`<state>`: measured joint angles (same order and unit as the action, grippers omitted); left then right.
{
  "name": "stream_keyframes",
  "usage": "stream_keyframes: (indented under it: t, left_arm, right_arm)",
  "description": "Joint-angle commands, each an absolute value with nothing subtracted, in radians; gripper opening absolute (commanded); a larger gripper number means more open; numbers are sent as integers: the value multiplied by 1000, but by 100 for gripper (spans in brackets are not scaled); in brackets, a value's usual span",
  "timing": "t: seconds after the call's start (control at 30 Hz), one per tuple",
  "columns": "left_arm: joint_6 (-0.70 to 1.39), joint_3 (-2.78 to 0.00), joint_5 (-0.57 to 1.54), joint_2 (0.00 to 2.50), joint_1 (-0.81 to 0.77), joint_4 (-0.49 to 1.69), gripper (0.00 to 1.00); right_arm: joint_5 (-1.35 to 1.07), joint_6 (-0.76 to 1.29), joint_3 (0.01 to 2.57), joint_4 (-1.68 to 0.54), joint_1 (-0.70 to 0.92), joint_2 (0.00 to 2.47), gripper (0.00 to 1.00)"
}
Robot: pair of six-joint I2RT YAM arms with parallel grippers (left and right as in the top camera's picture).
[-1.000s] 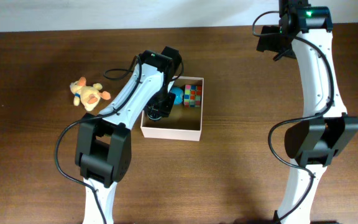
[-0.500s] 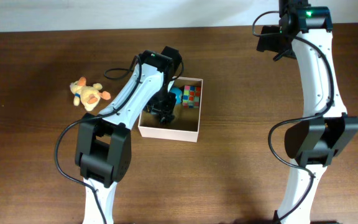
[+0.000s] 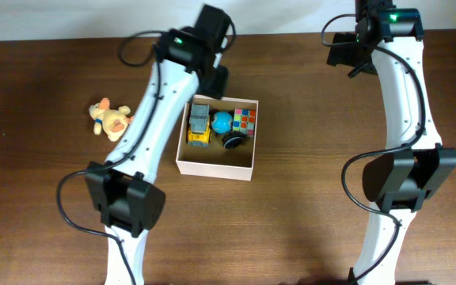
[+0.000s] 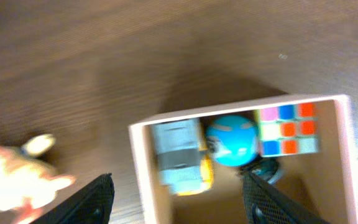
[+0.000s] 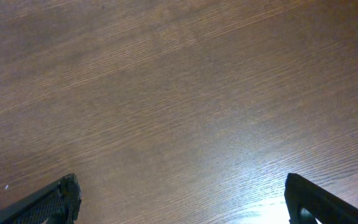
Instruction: Pack container
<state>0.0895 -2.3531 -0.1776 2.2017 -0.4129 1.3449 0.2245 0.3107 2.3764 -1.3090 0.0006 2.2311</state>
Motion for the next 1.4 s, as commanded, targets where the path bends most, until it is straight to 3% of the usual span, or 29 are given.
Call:
stream_keyframes:
  t: [0.0, 0.2, 0.37, 0.5, 0.9, 1.37]
  left_arm:
    - [83, -2401, -288, 2201, -321, 1385, 68]
    - [202, -2386, -255, 2206, -111, 1443, 68]
    - [182, -2376, -107, 2207, 25, 1465, 68]
    - [81, -2376, -13, 2207, 43, 1468, 68]
    - [-241, -2376, 172, 2207, -168, 1507, 68]
    - [-240, -2330, 184, 2299, -387, 1513, 65]
  right_arm:
    - [241, 316, 2372, -1309, -1, 2234, 99]
    - [241, 316, 2372, -1309, -1, 2234, 99]
    - [241, 316, 2372, -1309, -1, 2234, 99]
    - [241, 316, 2372, -1309, -1, 2234, 99]
    - [241, 316, 2372, -1309, -1, 2234, 99]
    - [241, 316, 2372, -1309, -1, 2234, 99]
